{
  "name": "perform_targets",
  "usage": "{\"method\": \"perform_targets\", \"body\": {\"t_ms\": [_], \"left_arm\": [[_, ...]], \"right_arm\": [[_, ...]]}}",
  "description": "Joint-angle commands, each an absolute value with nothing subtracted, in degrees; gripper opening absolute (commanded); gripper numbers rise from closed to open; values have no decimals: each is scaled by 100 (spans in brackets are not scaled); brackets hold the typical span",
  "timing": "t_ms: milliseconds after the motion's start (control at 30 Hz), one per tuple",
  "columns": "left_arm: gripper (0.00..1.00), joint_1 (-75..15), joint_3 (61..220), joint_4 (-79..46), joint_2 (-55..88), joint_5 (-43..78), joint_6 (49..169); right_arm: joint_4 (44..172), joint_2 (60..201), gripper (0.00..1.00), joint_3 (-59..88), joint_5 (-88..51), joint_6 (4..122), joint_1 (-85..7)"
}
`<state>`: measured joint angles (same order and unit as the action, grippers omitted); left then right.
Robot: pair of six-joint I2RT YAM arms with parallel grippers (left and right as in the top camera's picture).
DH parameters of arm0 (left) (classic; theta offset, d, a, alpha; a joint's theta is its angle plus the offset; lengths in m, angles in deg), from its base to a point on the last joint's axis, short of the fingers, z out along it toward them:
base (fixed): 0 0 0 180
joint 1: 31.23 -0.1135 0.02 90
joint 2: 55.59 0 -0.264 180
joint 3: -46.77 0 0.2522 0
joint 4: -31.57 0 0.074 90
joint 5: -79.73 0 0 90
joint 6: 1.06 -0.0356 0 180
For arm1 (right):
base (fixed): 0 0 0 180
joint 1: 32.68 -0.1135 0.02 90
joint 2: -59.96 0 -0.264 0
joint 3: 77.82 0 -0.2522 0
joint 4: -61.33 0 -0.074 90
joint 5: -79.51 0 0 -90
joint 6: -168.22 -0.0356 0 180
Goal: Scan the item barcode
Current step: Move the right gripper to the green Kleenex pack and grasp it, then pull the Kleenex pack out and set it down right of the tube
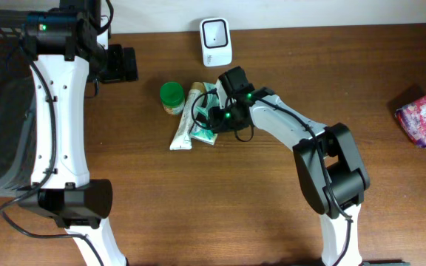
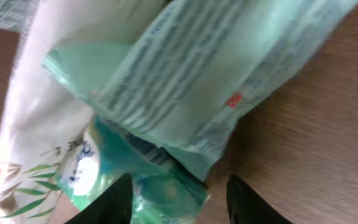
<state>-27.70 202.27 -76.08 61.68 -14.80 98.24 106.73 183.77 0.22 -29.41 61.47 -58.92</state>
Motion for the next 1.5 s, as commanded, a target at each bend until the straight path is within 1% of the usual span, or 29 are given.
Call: {"method": "perform_targets", "body": {"t_ms": [0, 67, 167, 233, 333, 367, 433, 533, 567, 600, 700, 733, 933, 1067, 1100, 1367, 1467], "left_arm": [[99, -2766, 20205, -7614, 6185, -1504, 9875], [99, -2766, 20205, -7616, 6185, -1504, 9875], [99, -2766, 20205, -7616, 6185, -1504, 9875], [99, -2766, 20205, -7614, 6185, -1504, 9875], [99, -2766, 20205, -7616, 6185, -1504, 9875], [99, -2766, 20203, -7616, 6185, -1504, 9875], [99, -2766, 20203, -7616, 6185, -1504, 9875], [99, -2766, 20205, -7616, 6185, -1504, 9875], [99, -2766, 20205, -7616, 6185, -1504, 9875], [99, -2766, 20205, -7614, 6185, -1504, 9875], [99, -2766, 20203, -7616, 6185, -1504, 9875], [99, -2766, 20205, -7616, 6185, -1504, 9875], [99, -2766, 20203, -7616, 6185, -1504, 9875], [99, -2766, 20205, -7614, 6185, -1504, 9875], [99, -2766, 20203, -7614, 6185, -1504, 9875], [99, -2766, 20205, -7616, 6185, -1504, 9875], [99, -2766, 20205, -7616, 6185, -1504, 9875]], "right_arm": [[10804, 18421, 40, 78, -3411, 6129, -6083], [11213, 18397, 33, 76, -3431, 6125, -6093], [12050, 18218, 33, 30, -3431, 6125, -5954], [12673, 18054, 30, -44, -3431, 6127, -5853], [13259, 17730, 32, -53, -3431, 6127, -5825], [13398, 17636, 36, -53, -3431, 6127, -5827], [13580, 17479, 38, -53, -3431, 6129, -5827], [13567, 17287, 42, -70, -3424, 6398, -5956], [13464, 17247, 44, -77, -3234, 6450, -6128], [13370, 17249, 45, -75, -2996, 6448, -6246], [13160, 17263, 52, -75, -2095, 6426, -6697], [13097, 17263, 53, -75, -1713, 6424, -6891], [12762, 17424, 52, -44, -519, 6424, -7639], [12378, 17516, 50, -24, 176, 6422, -7969], [12312, 17558, 47, -24, 204, 6404, -7997], [12105, 18218, 48, -24, 235, 6387, -7982], [12131, 18382, 48, -24, 547, 6387, -7982]]}}
